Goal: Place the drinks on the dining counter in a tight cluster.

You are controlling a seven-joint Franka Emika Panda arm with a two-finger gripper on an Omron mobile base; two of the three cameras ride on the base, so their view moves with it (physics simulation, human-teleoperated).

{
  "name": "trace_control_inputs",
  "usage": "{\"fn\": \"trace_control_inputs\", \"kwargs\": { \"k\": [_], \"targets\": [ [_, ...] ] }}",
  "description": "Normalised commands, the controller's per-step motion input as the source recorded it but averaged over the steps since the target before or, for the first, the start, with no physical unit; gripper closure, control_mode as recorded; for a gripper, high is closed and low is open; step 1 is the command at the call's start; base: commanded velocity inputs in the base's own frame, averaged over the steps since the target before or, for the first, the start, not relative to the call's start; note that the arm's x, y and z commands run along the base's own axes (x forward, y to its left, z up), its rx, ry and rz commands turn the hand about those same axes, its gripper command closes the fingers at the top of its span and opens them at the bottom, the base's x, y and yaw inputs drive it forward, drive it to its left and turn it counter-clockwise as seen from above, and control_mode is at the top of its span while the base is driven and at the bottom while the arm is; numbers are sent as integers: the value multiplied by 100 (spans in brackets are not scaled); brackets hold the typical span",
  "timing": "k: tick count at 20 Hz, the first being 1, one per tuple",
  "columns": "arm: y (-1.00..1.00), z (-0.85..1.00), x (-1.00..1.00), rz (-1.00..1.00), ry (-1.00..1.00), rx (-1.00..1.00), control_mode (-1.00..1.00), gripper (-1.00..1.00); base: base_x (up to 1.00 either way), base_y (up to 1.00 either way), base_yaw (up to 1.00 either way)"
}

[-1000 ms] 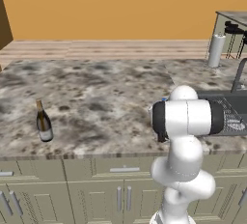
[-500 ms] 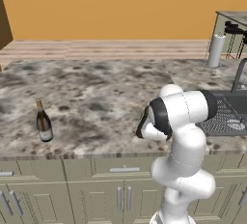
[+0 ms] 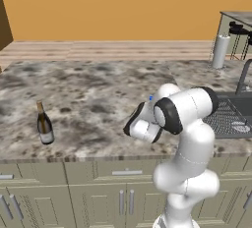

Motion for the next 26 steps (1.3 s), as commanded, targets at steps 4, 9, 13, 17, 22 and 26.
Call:
{"fn": "trace_control_inputs", "kwargs": {
  "k": [4, 9, 13, 17, 22, 26],
  "targets": [
    [1, 41, -30, 5, -2, 0, -100, 100, 0, 0, 0],
    [-1, 54, -37, 0, 12, 0, -100, 100, 0, 0, 0],
    [0, 67, -23, 0, 28, 2, -100, 100, 0, 0, 0],
    [0, 71, -9, 6, 33, 5, -100, 100, 0, 0, 0],
    [0, 69, -5, 9, 35, 4, -100, 100, 0, 0, 0],
    [0, 76, 0, 8, 27, 5, -100, 100, 0, 0, 0]
  ]
}}
